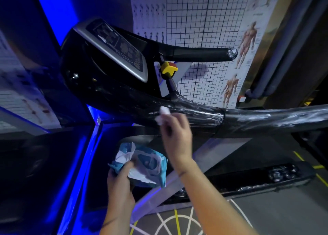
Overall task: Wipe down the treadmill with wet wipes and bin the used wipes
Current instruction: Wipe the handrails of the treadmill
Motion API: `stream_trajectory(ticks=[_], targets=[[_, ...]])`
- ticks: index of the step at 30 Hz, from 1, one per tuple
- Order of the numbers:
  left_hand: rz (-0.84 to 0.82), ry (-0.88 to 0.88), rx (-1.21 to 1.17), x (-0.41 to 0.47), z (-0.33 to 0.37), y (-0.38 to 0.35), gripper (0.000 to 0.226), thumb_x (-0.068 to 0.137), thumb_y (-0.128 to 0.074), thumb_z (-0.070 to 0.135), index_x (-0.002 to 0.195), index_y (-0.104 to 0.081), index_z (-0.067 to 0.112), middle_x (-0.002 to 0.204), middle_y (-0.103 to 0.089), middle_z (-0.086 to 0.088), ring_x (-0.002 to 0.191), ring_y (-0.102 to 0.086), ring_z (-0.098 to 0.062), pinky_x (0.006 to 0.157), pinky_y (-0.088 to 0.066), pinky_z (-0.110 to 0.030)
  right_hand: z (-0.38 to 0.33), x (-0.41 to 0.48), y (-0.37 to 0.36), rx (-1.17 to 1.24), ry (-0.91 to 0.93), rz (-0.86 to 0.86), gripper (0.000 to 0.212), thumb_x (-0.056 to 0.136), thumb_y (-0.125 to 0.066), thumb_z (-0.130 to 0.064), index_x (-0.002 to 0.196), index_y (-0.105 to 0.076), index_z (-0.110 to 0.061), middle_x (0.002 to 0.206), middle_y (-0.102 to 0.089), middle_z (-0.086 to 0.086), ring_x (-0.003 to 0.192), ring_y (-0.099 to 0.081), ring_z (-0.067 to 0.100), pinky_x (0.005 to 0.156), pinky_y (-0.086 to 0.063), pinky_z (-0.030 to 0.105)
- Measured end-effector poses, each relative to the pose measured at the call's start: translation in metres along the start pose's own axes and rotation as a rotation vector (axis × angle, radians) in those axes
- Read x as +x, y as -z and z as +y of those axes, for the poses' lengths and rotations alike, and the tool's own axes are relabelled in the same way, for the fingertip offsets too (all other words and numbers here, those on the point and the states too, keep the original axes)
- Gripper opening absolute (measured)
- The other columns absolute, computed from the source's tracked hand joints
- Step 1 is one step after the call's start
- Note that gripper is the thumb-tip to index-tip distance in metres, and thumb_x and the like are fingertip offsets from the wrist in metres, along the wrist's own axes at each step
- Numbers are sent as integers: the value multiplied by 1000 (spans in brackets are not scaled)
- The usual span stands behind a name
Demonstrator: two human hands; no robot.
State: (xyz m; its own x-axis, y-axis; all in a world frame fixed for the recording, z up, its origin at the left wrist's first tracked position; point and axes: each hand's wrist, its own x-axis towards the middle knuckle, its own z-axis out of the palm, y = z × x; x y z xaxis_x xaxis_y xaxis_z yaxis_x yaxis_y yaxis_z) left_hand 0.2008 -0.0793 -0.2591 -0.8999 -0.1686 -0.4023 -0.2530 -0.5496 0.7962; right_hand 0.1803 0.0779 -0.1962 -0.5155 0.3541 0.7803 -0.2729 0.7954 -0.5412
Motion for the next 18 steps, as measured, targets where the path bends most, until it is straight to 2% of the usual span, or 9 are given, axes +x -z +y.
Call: stream_trajectory(ticks=[2, 4, 8, 11, 14, 16, 18], targets=[[7, -18, 8, 1, 3, -1, 41, 94, -71, 3, 134, -67, 9, 124, -75, -17, 111, -73, -34, 96, -55, -46, -18, 13, -24, -22, 90, -60, 15, 94, -65, -9, 104, -75, -5, 96, -62, 8, 87, -58, 27, 77, -50, 33], [8, -24, 3, 2, 6, -2, 42, 93, -70, 1, 134, -67, 9, 120, -76, -14, 102, -74, -28, 91, -55, -43, -15, 27, -31, -105, 96, -51, 24, 95, -57, -15, 105, -76, -6, 94, -61, 10, 84, -56, 30, 75, -49, 39], [-11, -10, -15, 0, 11, -3, 47, 87, -74, -3, 132, -67, 9, 112, -77, -9, 104, -73, -29, 94, -55, -45, 26, 27, 1, -176, -26, -7, 16, 88, -68, -2, 100, -76, -9, 90, -58, 6, 84, -52, 24, 74, -48, 40], [7, -7, -17, 2, 11, -4, 48, 86, -74, -6, 131, -67, 9, 112, -77, -11, 102, -74, -31, 90, -57, -45, 56, 28, 36, -216, -179, 29, 9, 95, -67, -9, 99, -76, -10, 92, -52, 1, 85, -55, 23, 79, -48, 33], [23, 4, -16, 4, 8, -3, 50, 86, -75, -5, 133, -66, 10, 116, -77, -12, 106, -73, -32, 96, -57, -48, 52, 40, 48, -239, -276, -6, 11, 92, -69, -9, 95, -77, -15, 90, -50, -1, 85, -59, 28, 77, -37, 21], [41, 2, -13, 7, 4, -1, 49, 87, -75, -3, 134, -66, 9, 120, -76, -13, 112, -72, -35, 99, -55, -50, 30, 45, 41, -173, -176, -15, 13, 86, -73, -5, 93, -77, -15, 89, -54, 1, 82, -57, 24, 72, -36, 21], [66, 1, 1, 9, 0, 1, 44, 91, -73, 0, 133, -65, 9, 122, -75, -16, 115, -70, -37, 103, -53, -52, 3, 43, 22, -74, -1, -65, 11, 86, -72, -7, 96, -77, -10, 90, -58, 5, 81, -56, 23, 72, -42, 25]])
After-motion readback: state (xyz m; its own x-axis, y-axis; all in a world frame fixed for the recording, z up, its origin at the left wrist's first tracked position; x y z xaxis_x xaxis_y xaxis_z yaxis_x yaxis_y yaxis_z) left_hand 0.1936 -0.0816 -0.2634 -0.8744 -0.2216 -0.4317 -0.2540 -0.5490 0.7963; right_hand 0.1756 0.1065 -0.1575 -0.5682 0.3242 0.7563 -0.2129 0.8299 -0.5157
